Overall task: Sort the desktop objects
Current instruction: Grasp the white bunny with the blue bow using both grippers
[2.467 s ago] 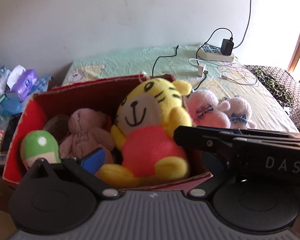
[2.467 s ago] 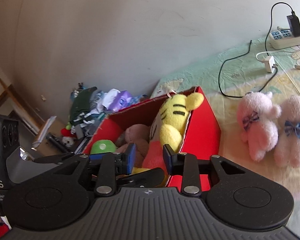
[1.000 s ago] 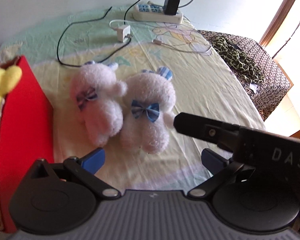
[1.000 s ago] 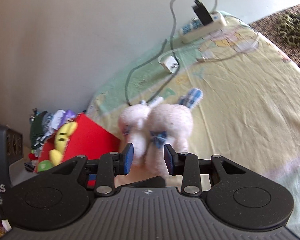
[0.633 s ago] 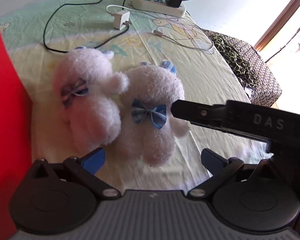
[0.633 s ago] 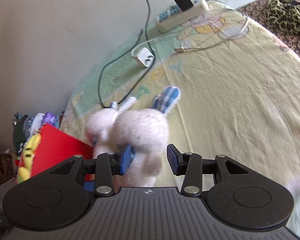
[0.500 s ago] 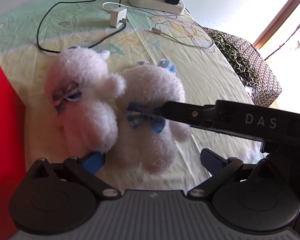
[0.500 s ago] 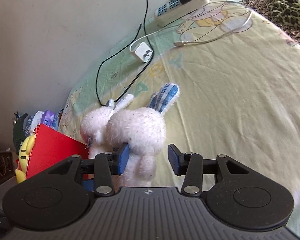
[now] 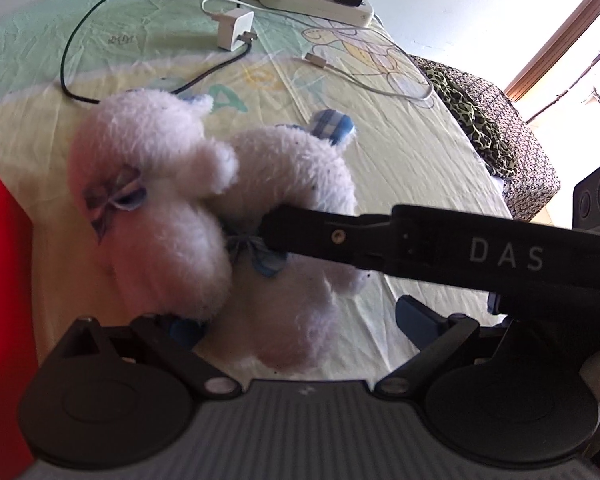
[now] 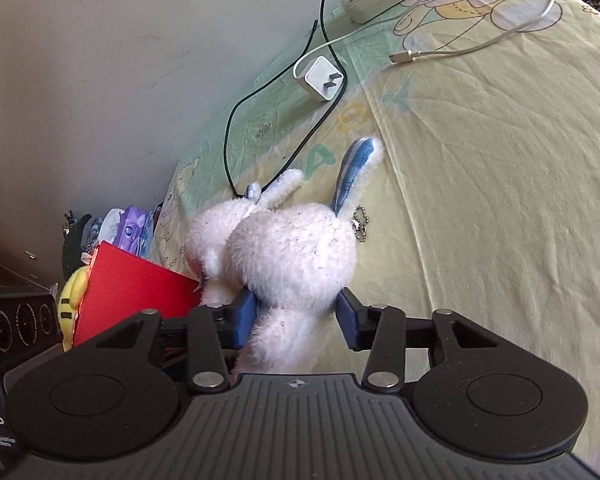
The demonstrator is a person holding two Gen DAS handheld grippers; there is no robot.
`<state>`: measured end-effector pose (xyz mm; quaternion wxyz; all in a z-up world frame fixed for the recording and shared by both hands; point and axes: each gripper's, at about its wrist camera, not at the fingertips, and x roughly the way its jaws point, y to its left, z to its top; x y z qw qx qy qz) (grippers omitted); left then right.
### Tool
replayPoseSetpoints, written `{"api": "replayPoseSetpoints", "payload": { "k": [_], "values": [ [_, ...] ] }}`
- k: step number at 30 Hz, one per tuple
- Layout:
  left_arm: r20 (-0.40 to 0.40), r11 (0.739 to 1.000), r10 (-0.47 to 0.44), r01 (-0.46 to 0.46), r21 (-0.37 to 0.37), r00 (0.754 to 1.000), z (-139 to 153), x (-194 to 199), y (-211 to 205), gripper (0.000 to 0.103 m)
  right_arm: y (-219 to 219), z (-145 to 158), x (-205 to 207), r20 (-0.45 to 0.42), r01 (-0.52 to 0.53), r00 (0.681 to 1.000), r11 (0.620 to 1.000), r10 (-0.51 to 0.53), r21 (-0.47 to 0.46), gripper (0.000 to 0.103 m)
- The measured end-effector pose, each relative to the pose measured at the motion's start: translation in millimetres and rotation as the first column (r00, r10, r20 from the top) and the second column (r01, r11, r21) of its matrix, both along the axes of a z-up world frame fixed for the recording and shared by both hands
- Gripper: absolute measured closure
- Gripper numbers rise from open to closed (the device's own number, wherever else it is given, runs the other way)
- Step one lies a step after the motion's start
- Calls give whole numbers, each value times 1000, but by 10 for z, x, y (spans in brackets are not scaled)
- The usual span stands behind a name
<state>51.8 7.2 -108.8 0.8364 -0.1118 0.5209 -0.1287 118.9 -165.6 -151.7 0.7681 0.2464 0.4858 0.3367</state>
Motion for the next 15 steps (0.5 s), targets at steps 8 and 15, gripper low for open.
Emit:
{"api": "replayPoseSetpoints", "payload": {
  "k": [8,15],
  "values": [
    [-3,1000,-9,9,-16,1000,60,-113,-87,6,-70,73,-98,-17,-11,1000,1000,11,-18,61],
    [-3,999,-24,24,-22,1000,131,-274,-146,6,-127,179,-270,-14,-33,999,999,33,-38,61]
  ]
}}
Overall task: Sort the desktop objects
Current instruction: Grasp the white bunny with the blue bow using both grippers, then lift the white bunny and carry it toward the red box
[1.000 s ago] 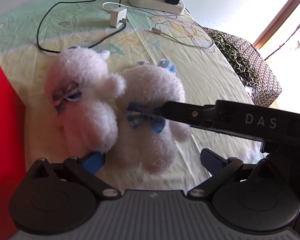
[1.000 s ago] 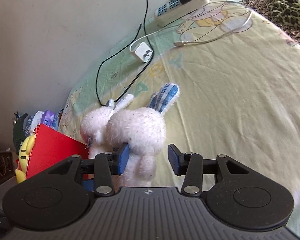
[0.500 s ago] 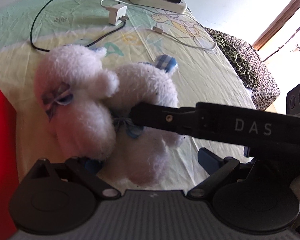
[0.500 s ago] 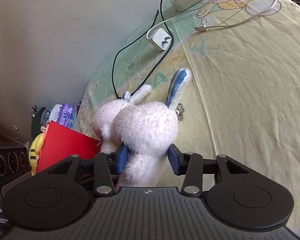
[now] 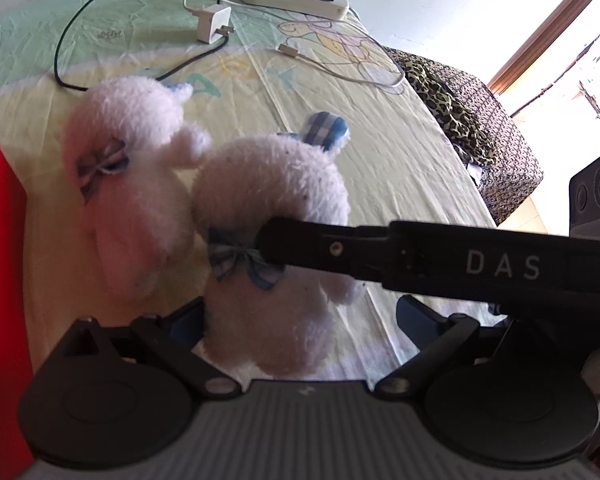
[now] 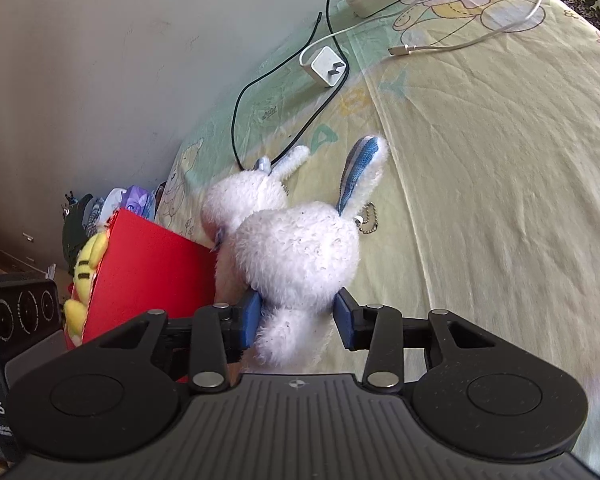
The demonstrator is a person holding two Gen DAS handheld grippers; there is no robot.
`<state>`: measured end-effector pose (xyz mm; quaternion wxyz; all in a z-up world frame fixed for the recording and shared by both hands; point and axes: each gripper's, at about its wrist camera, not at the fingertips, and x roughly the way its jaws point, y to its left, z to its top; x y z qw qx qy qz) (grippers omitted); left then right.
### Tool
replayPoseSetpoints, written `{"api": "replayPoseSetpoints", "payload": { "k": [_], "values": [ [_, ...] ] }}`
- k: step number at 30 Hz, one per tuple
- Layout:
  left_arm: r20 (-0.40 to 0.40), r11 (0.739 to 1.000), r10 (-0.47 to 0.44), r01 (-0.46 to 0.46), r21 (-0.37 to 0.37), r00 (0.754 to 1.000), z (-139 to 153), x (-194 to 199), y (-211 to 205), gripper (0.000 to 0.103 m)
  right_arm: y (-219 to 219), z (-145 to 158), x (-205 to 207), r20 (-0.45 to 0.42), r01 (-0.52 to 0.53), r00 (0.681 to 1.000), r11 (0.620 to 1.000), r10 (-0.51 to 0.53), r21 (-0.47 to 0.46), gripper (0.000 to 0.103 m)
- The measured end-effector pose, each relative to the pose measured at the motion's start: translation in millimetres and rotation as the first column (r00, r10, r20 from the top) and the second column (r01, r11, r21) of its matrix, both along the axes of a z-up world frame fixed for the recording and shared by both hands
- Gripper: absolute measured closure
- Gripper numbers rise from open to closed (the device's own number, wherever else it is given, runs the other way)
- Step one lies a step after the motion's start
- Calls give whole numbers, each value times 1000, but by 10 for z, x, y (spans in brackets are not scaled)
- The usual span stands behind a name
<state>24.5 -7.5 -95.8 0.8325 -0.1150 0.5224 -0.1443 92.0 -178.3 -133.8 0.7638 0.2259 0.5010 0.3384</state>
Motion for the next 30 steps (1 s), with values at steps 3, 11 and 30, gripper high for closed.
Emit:
{"api": "replayPoseSetpoints", "payload": {
  "k": [3,11,30],
  "values": [
    [20,1000,-25,25,13,999,48,-116,-16,6,-4,15,-105,-20,-27,999,1000,27,-4,61],
    [37,998,-67,67,7,997,85,-548,-61,6,-3,64,-566,-8,-84,996,995,84,-48,61],
    [-9,995,-98,98,33,995,124,-1122,41,6,158,98,-1196,8,-114,993,991,115,-66,61]
  ]
}}
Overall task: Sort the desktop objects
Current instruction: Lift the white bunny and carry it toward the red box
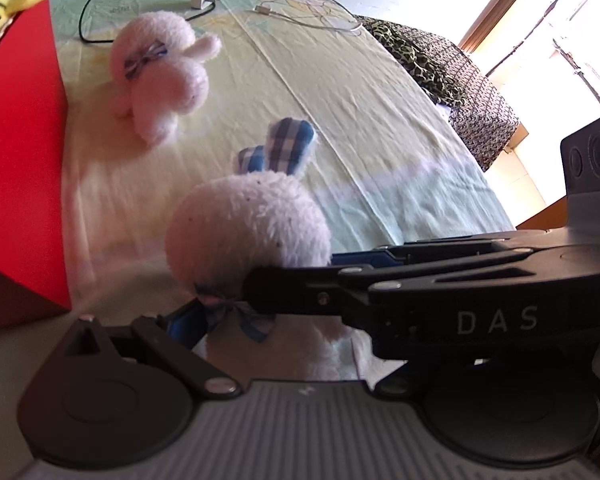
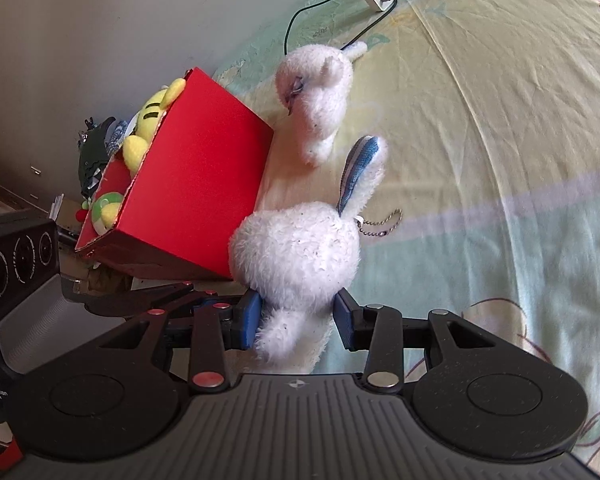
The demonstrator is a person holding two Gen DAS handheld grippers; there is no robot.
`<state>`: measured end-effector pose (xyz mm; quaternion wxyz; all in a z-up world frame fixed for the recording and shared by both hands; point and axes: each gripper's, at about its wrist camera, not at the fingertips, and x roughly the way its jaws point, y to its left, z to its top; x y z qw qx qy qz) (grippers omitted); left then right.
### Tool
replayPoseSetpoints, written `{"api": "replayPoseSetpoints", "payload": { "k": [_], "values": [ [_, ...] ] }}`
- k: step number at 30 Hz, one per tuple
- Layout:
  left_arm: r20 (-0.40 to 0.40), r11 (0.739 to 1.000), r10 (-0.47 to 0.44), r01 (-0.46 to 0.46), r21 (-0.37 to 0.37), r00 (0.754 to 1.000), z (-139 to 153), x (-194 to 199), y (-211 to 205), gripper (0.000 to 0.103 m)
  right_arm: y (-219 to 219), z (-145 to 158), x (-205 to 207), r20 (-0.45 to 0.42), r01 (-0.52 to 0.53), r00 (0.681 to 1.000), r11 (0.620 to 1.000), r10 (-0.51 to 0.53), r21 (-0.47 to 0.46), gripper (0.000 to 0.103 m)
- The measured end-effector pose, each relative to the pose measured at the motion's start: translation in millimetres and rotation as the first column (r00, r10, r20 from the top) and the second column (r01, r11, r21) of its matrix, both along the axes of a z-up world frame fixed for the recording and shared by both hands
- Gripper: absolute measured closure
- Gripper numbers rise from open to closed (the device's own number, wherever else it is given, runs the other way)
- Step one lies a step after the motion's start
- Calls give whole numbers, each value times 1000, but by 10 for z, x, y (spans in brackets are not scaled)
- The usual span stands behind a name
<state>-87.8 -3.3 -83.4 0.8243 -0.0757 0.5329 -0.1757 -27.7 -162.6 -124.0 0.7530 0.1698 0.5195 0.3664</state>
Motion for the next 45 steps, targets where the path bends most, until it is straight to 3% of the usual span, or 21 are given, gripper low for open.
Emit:
{"api": "replayPoseSetpoints", "payload": {
  "k": [12,21,27,34,45],
  "values": [
    [15,983,-182,182,25,983,265,-143,278,6,266,229,-414,9,149,989,989,-149,21,61],
    [72,942,-334,334,17,940,544,-338,550,5,495,520,-816,66,272,959,962,-274,31,61],
    [144,920,-390,390,25,910,766,-463,766,5,681,740,-1025,132,320,936,946,-325,58,61],
    [223,930,-360,368,3,906,1018,-548,1122,5,983,1032,-1074,218,284,932,957,-290,56,61],
    [341,978,-173,202,-49,924,1285,-522,1845,4,1613,1389,-892,385,118,915,992,-124,41,61]
  ]
}}
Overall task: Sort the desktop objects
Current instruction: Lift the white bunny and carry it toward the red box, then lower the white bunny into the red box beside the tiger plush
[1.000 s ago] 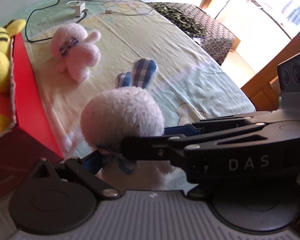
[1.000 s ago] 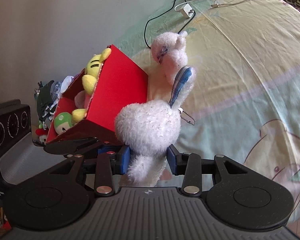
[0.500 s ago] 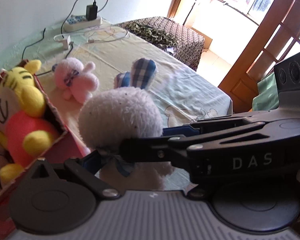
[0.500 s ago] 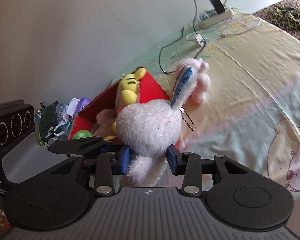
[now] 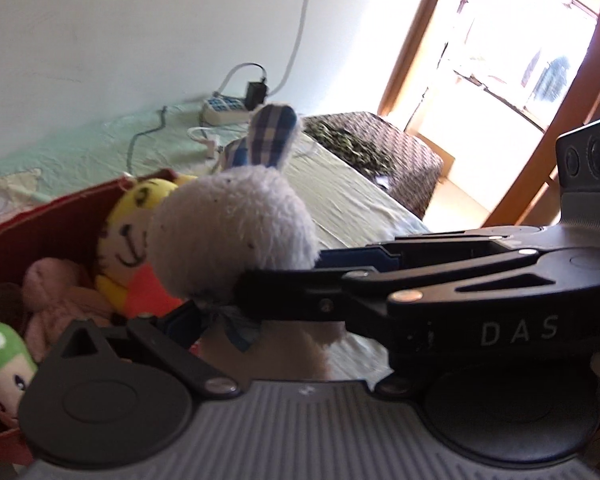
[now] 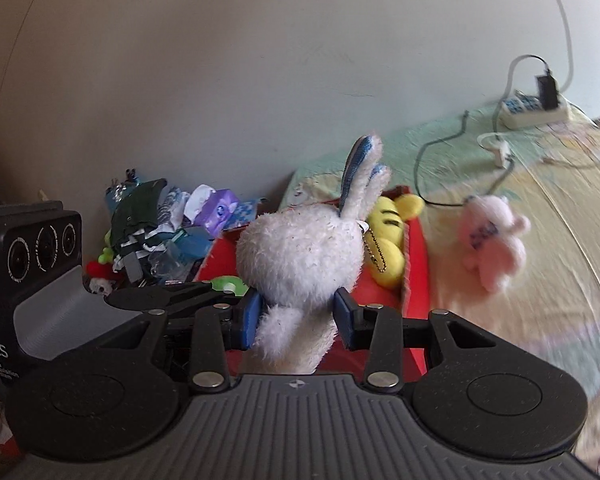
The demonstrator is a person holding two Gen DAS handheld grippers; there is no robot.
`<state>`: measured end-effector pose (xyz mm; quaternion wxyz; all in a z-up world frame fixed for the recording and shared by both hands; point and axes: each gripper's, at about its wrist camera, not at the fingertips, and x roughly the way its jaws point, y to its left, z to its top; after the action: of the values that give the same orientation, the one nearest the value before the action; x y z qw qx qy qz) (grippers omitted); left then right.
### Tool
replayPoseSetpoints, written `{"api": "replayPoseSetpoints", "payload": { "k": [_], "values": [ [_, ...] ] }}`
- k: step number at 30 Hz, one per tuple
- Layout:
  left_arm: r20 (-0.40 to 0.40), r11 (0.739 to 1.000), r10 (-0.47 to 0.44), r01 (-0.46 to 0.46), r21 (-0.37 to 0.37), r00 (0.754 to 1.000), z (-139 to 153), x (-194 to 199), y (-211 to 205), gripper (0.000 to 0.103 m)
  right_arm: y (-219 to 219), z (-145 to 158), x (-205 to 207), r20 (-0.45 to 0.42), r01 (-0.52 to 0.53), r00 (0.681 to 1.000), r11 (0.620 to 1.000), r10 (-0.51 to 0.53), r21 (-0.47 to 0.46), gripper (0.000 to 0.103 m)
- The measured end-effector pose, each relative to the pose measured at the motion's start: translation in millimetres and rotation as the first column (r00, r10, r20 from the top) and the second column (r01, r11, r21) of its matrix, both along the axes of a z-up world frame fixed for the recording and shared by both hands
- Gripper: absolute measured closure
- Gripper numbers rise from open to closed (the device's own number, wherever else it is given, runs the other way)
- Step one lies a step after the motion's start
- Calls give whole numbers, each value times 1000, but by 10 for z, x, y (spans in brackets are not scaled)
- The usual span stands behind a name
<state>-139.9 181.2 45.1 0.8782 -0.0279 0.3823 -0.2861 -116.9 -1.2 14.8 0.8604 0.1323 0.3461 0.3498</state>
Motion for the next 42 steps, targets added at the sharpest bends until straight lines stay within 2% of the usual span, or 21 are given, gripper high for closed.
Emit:
{"api": "replayPoseSetpoints", "payload": {
  "k": [8,19,22,33,42],
  "values": [
    [0,994,110,-110,-20,994,-122,218,398,4,411,-90,309,14,-95,995,995,96,-29,62],
    [-106,972,219,-227,-64,970,-506,585,614,5,737,-339,730,-18,-173,985,979,172,-110,63],
    [-125,971,229,-236,-48,965,-575,664,615,5,770,-422,798,-25,-174,985,976,172,-131,64],
    [-213,969,238,-247,-13,948,-833,863,667,4,810,-677,1021,-124,-200,974,975,187,-100,64],
    [-221,969,241,-246,7,945,-857,914,661,4,795,-751,1095,-170,-211,965,975,198,-62,64]
  ]
}}
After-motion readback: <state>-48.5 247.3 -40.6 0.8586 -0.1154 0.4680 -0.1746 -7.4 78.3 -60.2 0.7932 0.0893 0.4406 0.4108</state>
